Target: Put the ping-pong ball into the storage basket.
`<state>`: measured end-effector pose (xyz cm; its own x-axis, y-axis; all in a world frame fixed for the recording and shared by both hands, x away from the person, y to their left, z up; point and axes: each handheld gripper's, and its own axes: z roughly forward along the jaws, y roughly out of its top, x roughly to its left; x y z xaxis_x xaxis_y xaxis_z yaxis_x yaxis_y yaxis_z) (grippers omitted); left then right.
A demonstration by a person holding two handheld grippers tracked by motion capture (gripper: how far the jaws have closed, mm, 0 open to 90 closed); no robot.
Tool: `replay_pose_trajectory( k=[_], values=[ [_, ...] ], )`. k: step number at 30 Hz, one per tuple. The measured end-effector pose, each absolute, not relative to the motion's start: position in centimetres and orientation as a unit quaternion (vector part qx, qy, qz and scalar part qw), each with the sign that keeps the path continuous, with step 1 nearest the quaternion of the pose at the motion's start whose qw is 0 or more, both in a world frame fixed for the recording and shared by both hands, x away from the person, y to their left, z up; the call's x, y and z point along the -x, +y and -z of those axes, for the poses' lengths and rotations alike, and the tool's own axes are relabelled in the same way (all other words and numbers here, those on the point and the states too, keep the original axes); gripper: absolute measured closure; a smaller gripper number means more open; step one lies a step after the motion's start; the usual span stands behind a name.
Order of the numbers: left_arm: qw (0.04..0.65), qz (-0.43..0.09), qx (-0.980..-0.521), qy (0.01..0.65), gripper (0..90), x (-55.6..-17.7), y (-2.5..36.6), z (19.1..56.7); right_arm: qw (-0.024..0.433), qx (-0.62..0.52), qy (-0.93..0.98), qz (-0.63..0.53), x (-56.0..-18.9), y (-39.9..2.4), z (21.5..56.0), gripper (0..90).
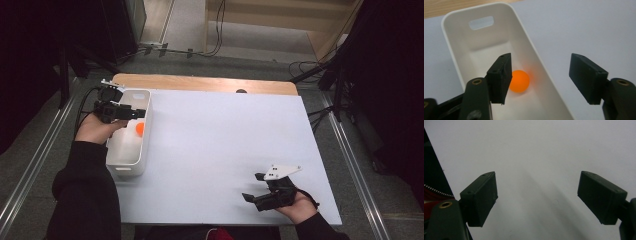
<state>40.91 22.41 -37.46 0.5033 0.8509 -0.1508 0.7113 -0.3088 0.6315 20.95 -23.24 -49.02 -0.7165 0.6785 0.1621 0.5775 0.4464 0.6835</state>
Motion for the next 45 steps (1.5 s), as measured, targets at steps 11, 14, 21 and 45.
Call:
replay_pose_trajectory(
  k=[11,14,21,45],
  values=[
    [0.338,-0.096,-0.814,0.463,34.3,-40.6,20.8,37.0,0.071,-0.367,0.849,-0.374,-20.9,-23.3,49.0,15.0],
    [0.345,-0.087,-0.814,0.459,34.3,-40.6,20.4,37.0,0.071,-0.367,0.849,-0.374,-20.9,-23.4,49.0,15.0],
    [0.352,-0.073,-0.820,0.445,31.3,-40.5,19.5,37.0,0.071,-0.367,0.849,-0.374,-20.9,-23.4,49.1,15.0],
    [0.372,-0.035,-0.843,0.386,26.3,-39.2,15.3,37.0,0.071,-0.370,0.848,-0.374,-20.9,-23.5,49.0,15.0]
  ],
)
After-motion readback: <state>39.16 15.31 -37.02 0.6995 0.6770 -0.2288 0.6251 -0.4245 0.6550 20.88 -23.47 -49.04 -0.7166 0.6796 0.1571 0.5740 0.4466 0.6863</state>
